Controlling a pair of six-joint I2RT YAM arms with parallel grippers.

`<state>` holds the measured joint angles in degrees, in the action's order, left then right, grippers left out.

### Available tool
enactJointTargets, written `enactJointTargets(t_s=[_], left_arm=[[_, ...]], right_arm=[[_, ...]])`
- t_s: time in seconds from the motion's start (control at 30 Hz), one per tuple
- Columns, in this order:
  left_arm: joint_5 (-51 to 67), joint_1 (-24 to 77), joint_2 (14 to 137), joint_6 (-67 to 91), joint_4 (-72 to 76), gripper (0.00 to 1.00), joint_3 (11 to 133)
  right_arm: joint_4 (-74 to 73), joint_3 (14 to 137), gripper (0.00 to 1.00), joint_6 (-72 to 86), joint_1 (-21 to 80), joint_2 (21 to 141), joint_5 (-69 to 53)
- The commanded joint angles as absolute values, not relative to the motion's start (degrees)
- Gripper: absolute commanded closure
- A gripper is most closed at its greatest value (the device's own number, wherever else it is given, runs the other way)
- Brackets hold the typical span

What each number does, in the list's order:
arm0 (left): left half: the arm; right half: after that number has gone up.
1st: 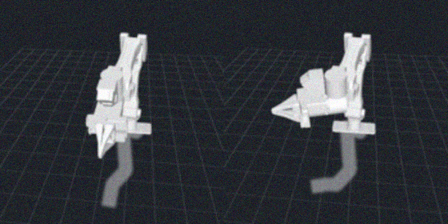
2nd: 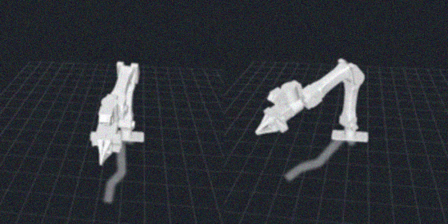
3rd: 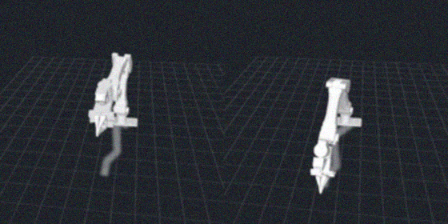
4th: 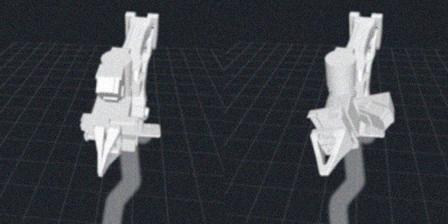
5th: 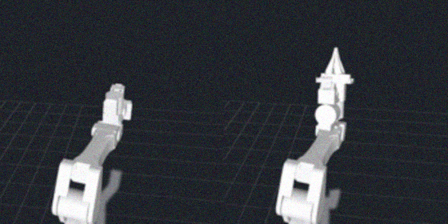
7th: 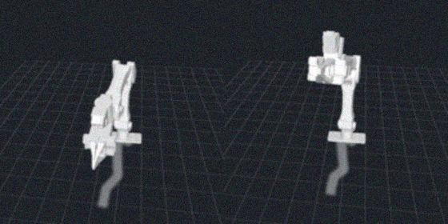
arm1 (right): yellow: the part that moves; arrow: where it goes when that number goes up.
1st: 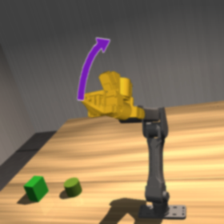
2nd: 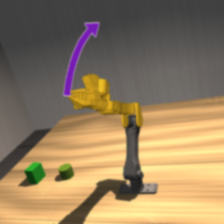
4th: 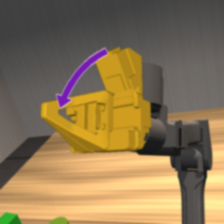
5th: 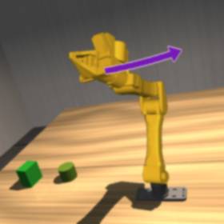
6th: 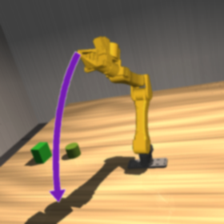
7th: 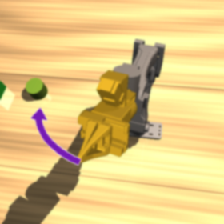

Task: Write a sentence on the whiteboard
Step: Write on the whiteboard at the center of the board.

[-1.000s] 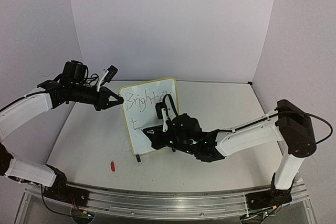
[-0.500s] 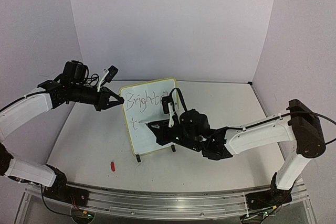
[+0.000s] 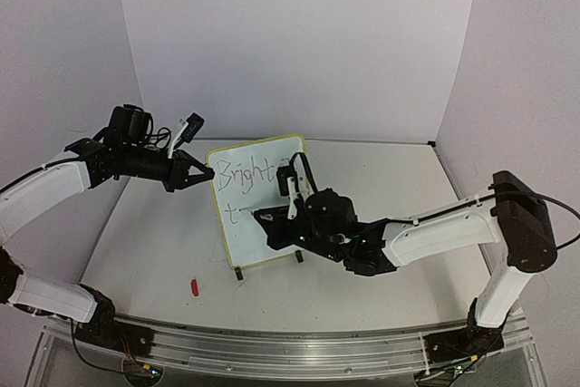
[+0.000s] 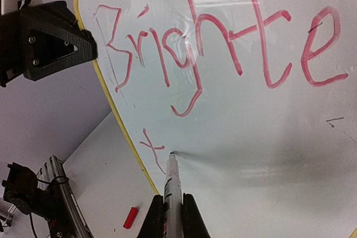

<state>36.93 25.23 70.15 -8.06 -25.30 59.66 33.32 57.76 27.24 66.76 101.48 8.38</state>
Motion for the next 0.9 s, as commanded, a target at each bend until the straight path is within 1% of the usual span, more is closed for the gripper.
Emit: enactJointTargets(t_s=[0.0, 0.3, 0.63, 0.87], left_arm=[[31.74, 26.63, 72.63, -11.46, -31.61, 1.0, 58.45], [31.73, 26.75, 72.46, -11.53, -31.73, 1.0, 58.49], [31.71, 26.81, 72.38, -11.45, -31.7, 1.0, 58.53], [31.7, 26.89, 72.5, -11.45, -31.55, 1.0, 58.45]], right_arm=[[33.31, 60.03, 1.0, 27.7, 66.52, 102.8, 11.0], [31.95, 58.14, 1.0, 29.37, 66.55, 102.3, 12.35], [31.31, 56.97, 1.0, 31.14, 66.53, 103.13, 10.83], [31.26, 57.13, 1.0, 29.64, 66.6, 101.97, 10.05]])
